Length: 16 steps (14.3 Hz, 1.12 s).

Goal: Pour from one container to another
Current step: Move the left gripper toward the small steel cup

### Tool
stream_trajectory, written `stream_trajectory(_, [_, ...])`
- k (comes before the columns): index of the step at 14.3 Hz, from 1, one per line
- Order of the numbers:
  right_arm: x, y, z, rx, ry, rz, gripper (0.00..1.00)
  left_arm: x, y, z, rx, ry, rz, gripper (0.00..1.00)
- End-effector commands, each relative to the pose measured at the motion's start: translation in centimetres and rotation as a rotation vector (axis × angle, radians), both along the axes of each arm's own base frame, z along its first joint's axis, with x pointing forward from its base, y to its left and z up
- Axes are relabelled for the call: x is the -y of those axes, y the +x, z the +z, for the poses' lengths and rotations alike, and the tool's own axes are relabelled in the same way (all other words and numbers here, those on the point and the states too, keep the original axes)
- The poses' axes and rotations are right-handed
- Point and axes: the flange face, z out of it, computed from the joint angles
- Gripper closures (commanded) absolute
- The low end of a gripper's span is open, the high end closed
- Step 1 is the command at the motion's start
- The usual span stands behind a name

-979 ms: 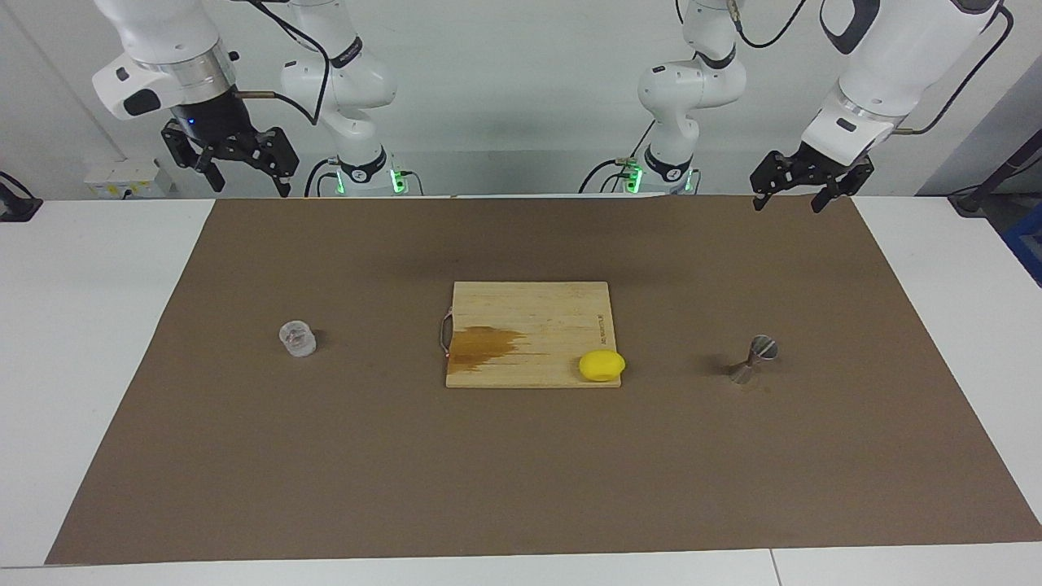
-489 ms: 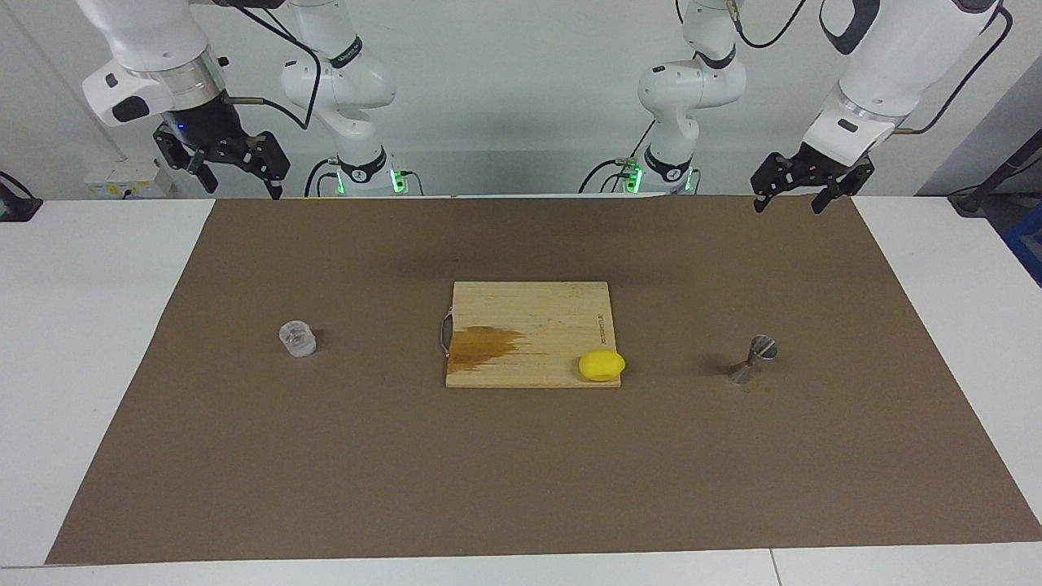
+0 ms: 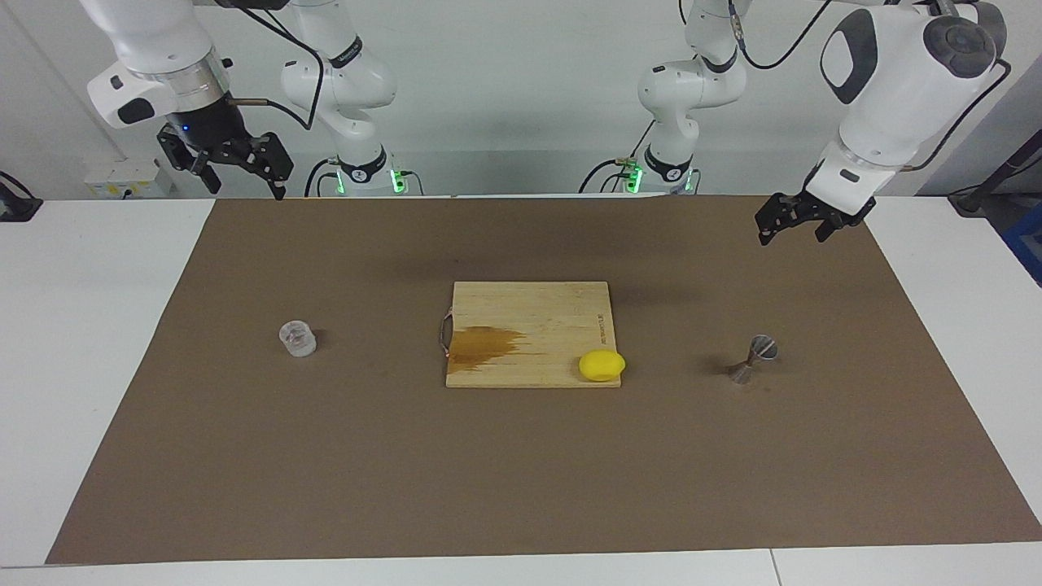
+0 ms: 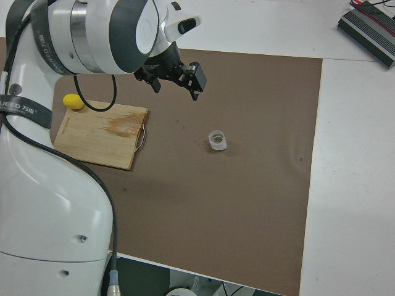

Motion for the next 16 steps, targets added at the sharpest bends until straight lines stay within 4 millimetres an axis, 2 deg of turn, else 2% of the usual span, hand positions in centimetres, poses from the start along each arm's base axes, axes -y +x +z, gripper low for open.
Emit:
stream_trajectory(1, [0.0,-0.5,0.0,0.008,0.02,0.021,0.0,-0.4,2.6,-0.8,0.003,0.023,0.059,0.0])
stream_trajectory(3, [0.0,0.2,0.1,0.027,0.008,0.027,0.0,-0.6,2.9,-1.0,0.016,0.018,0.19,0.0])
stream_trajectory(4, [-0.2,0.4,0.2,0.036,0.007,0.031,0.01,-0.9,3.0,-2.2,-0.025,-0.021,0.234,0.0])
stream_trajectory(6, [-0.4,0.4,0.0,0.03,0.013,0.035,0.01,-3.6,2.6,-4.4,-0.107,-0.125,0.434,0.0])
stream_trajectory(8, [-0.1,-0.2,-0.3,0.002,0.02,0.033,0.01,-6.7,1.6,-5.6,-0.155,-0.225,0.581,0.0])
stream_trajectory(9, [-0.3,-0.5,-0.4,-0.012,0.02,0.039,0.0,-7.6,1.0,-6.6,-0.192,-0.264,0.682,0.0])
stream_trajectory(11, [-0.5,-0.7,-0.6,-0.018,0.02,0.05,0.0,-9.8,-0.3,-8.7,-0.231,-0.388,0.968,0.0])
stream_trajectory(14, [-0.4,-0.8,-0.5,-0.014,0.02,0.048,0.0,-11.3,0.2,-9.8,-0.274,-0.544,1.476,0.0])
stream_trajectory(16, [-0.1,-0.8,-0.5,-0.014,0.02,0.042,0.0,-11.6,-0.4,-11.5,-0.317,-0.647,1.724,0.0])
